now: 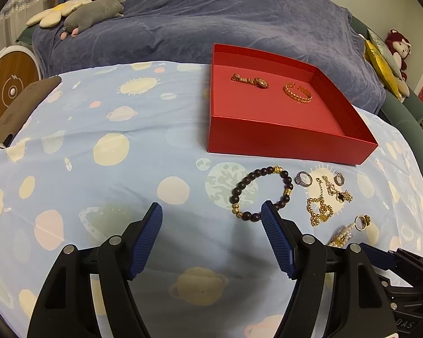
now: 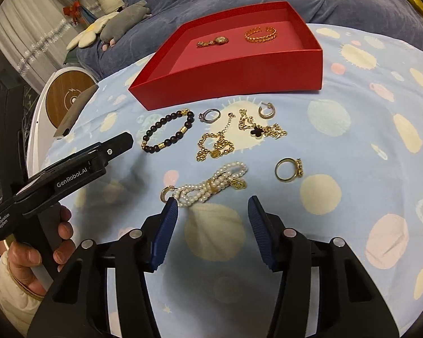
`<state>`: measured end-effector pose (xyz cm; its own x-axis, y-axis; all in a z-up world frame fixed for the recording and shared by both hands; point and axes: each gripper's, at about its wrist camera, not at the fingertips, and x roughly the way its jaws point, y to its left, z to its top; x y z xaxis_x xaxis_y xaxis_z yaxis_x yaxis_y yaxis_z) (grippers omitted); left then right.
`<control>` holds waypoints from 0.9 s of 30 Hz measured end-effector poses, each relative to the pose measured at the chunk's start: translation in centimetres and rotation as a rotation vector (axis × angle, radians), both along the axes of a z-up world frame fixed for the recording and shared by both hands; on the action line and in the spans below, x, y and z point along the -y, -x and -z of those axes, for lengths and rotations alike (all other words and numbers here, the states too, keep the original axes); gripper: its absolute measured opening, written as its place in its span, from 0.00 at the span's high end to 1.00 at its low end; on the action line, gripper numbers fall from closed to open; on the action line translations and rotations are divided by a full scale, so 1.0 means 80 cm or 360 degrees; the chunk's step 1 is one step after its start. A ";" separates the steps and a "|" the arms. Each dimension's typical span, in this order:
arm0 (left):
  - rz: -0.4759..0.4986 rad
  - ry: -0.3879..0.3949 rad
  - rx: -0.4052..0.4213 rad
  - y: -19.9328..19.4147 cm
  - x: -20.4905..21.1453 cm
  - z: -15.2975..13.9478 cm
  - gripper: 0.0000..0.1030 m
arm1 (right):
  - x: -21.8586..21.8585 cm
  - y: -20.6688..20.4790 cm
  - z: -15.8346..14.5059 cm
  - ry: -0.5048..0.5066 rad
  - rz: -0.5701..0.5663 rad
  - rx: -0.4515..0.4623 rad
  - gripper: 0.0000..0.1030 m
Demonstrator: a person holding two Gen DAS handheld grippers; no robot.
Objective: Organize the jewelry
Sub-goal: 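Withdraw both tools from the box back over the remaining jewelry, then grasp the pearl necklace with the right tool while the left tool grasps the black bead bracelet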
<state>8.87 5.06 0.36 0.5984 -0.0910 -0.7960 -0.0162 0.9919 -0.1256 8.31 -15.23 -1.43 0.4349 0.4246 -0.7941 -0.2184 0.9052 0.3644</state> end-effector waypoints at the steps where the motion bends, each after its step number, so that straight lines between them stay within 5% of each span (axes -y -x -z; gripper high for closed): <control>1: -0.0002 0.0003 -0.0001 0.000 0.000 0.000 0.32 | -0.002 -0.003 0.000 -0.0008 0.0000 0.0002 0.51; 15: -0.0020 0.0042 -0.0042 -0.007 -0.003 0.008 0.32 | -0.024 -0.029 0.007 0.0149 0.0011 0.0116 0.52; 19: -0.0020 0.0047 -0.0062 -0.010 -0.001 0.013 0.32 | -0.031 -0.026 0.008 0.0287 -0.0018 0.0163 0.67; 27: -0.0032 0.0075 -0.0058 -0.011 -0.006 0.012 0.32 | -0.004 -0.026 0.004 0.0228 0.0014 0.0092 0.73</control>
